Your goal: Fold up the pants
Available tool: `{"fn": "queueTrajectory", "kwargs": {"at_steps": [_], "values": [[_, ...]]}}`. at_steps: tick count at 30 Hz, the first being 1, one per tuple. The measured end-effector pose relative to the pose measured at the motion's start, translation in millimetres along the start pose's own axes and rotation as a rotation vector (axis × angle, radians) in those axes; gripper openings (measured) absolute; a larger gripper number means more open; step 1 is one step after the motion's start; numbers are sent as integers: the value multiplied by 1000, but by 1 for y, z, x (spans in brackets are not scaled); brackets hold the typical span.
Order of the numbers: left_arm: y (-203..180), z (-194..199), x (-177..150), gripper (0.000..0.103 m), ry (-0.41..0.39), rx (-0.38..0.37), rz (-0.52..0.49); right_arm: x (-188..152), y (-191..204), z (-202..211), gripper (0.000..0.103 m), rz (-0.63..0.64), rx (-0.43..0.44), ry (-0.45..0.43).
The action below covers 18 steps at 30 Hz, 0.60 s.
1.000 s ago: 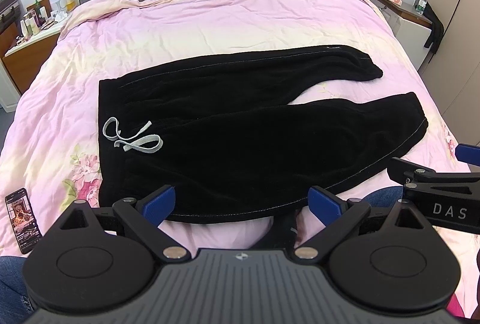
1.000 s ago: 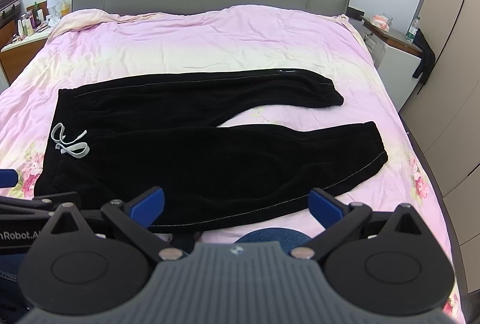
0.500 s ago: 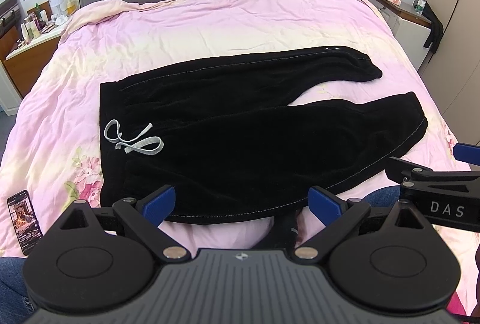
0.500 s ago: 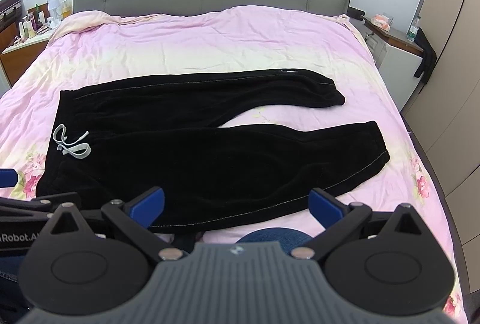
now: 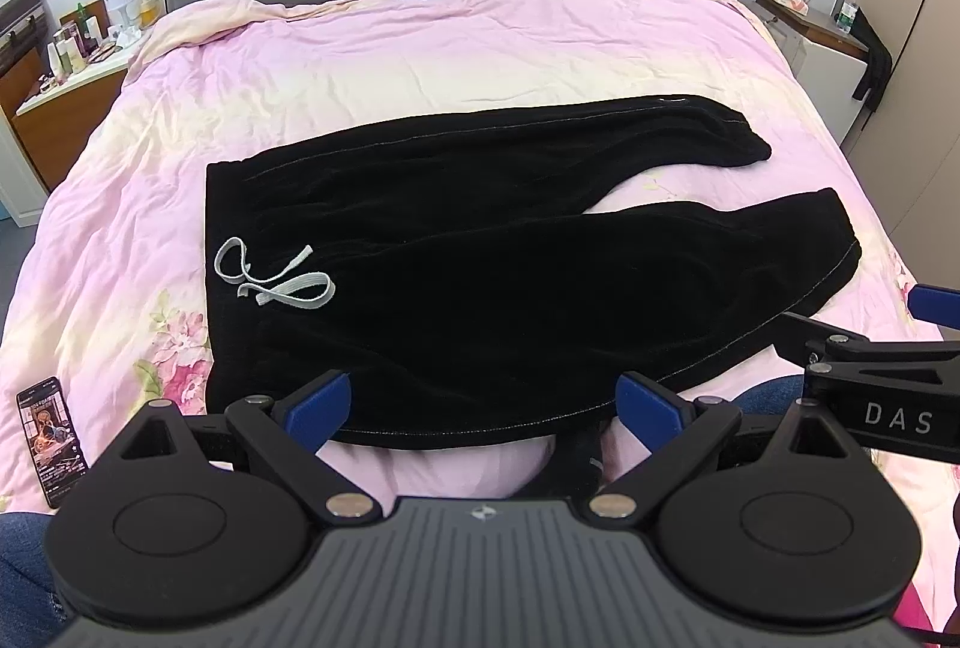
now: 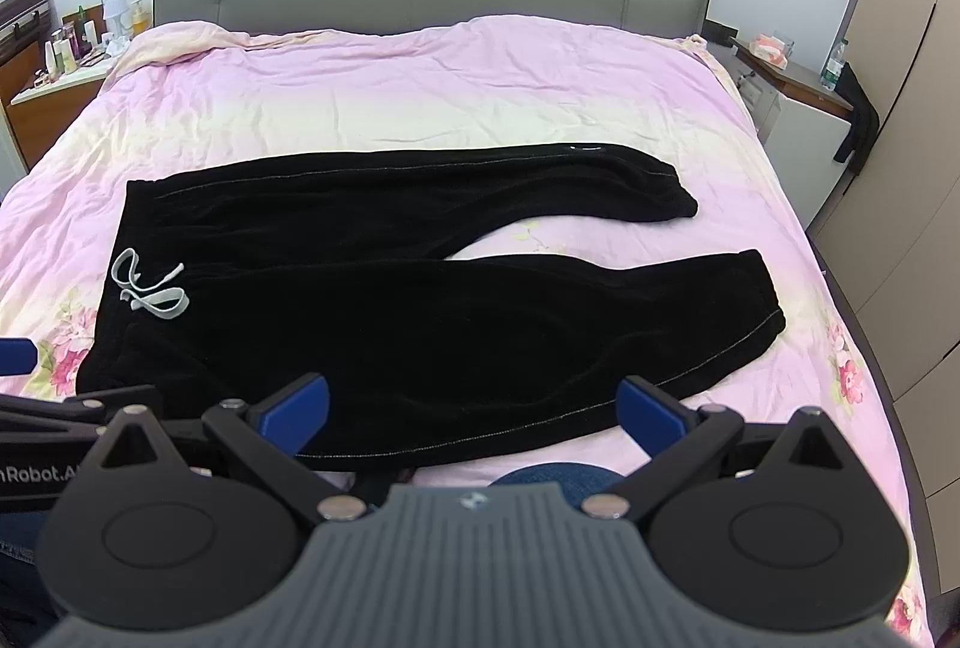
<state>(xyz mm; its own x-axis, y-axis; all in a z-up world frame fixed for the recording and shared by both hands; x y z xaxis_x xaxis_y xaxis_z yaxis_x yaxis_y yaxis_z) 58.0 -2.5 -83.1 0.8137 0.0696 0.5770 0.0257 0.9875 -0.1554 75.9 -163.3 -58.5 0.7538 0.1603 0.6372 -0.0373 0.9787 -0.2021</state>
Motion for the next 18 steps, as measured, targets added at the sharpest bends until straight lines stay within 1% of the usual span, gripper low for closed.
{"fn": "queueTrajectory", "kwargs": {"at_steps": [4,7,9,11,15,17,18], "values": [[-2,-2,1,103,-8,6,-17,0,0,-1,98,2,-3,-3],[-2,-4,7,103,-37,-13,-43,5,-3,-4,98,21,-19,-27],[-1,-7,13,103,-67,-51,-49,12,-2,-6,98,77,-22,-93],[2,-13,14,103,-75,-72,-61,18,-2,-9,98,147,-30,-154],[17,-32,15,103,-58,-35,-86,21,-9,-25,98,273,-53,-231],[27,-41,16,103,-53,-22,-93,21,-14,-40,98,326,-49,-242],[31,-45,16,103,-51,-20,-90,20,-16,-48,98,340,-51,-234]]}}
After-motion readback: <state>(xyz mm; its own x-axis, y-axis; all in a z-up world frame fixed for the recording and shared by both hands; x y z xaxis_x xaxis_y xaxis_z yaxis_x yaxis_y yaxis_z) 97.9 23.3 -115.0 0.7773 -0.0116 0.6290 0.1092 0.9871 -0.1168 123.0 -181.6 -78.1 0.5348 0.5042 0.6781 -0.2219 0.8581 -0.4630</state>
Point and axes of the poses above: each gripper's, at about its wrist camera, not at the fingertips, and z roughly against the way its jaws point, y to its left, x to its top, the point moved 10 cm from there along -z, roughly the way its jaws point, and after that the axes turned 8 degrees about -x, right-handed, at the moved point
